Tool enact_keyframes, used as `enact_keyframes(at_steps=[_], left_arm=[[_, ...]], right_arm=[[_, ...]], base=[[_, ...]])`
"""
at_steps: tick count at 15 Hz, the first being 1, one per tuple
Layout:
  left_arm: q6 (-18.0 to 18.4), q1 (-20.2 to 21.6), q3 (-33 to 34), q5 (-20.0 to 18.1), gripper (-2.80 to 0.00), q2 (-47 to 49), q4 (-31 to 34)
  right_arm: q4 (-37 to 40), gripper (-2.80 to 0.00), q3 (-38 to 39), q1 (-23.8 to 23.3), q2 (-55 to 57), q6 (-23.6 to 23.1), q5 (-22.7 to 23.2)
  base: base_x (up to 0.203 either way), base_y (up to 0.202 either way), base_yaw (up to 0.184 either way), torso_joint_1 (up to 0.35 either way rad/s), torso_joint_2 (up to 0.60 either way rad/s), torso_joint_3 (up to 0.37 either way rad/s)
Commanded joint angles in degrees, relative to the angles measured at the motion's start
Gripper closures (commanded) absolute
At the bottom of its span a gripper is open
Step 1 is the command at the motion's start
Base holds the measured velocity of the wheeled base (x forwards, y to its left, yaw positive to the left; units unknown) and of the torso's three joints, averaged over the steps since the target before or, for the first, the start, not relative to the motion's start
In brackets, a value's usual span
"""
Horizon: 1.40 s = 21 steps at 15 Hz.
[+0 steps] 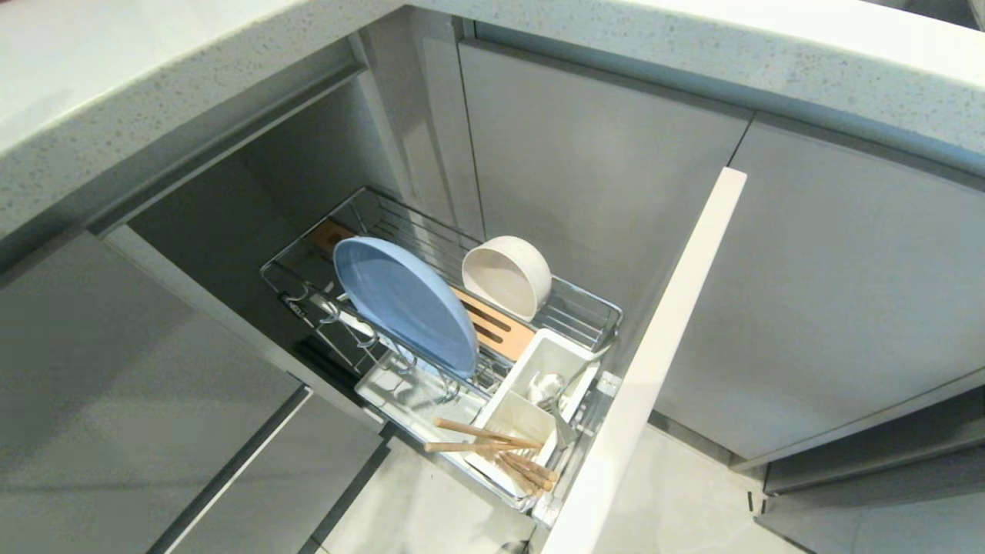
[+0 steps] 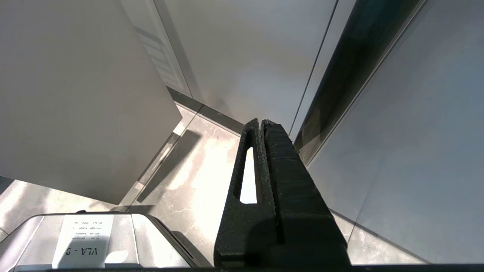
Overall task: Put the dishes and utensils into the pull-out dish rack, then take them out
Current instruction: Take the plate out of the cupboard
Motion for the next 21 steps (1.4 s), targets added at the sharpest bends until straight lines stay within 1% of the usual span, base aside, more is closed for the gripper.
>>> enact_keyframes(at_steps=[1, 4, 8, 11, 13, 16, 19, 21], left_arm=[[-1.56, -5.91, 0.08, 0.38, 0.0, 3.02, 1.06], [-3.1, -13.92, 0.6, 1.21, 0.0, 4.61, 3.73], [-3.59, -24.05, 3.65, 7.03, 0.0, 8.07, 3.88], [-5.31, -31.38, 6.39, 8.23, 0.0, 10.59, 3.87], [-6.13, -34.15, 7.75, 10.21, 0.0, 12.89, 3.92], [-7.7, -39.16, 10.05, 11.64, 0.0, 15.45, 3.73], [-8.77, -44.59, 11.68, 17.41, 0.0, 19.96, 3.57], [-9.57, -45.58, 12.37, 19.04, 0.0, 22.91, 3.74]], right_arm=[[-0.02, 0.0, 0.09, 0.01, -0.24, -0.02, -0.01], [-0.02, 0.0, 0.09, 0.01, -0.18, 0.0, -0.01], [-0.02, 0.0, 0.09, 0.01, -0.24, -0.02, -0.01], [-0.02, 0.0, 0.09, 0.01, -0.24, -0.02, -0.01], [-0.02, 0.0, 0.09, 0.01, -0.21, -0.01, -0.01], [-0.02, 0.0, 0.09, 0.01, -0.24, 0.07, -0.01], [-0.02, 0.0, 0.09, 0.01, -0.22, -0.02, -0.01], [-0.02, 0.0, 0.09, 0.01, -0.15, -0.02, -0.01]], base=[[0.0, 0.0, 0.0, 0.0, 0.0, 0.0], [0.0, 0.0, 0.0, 0.0, 0.0, 0.0], [0.0, 0.0, 0.0, 0.0, 0.0, 0.0], [0.0, 0.0, 0.0, 0.0, 0.0, 0.0], [0.0, 0.0, 0.0, 0.0, 0.0, 0.0], [0.0, 0.0, 0.0, 0.0, 0.0, 0.0], [0.0, 0.0, 0.0, 0.0, 0.0, 0.0], [0.0, 0.0, 0.0, 0.0, 0.0, 0.0]])
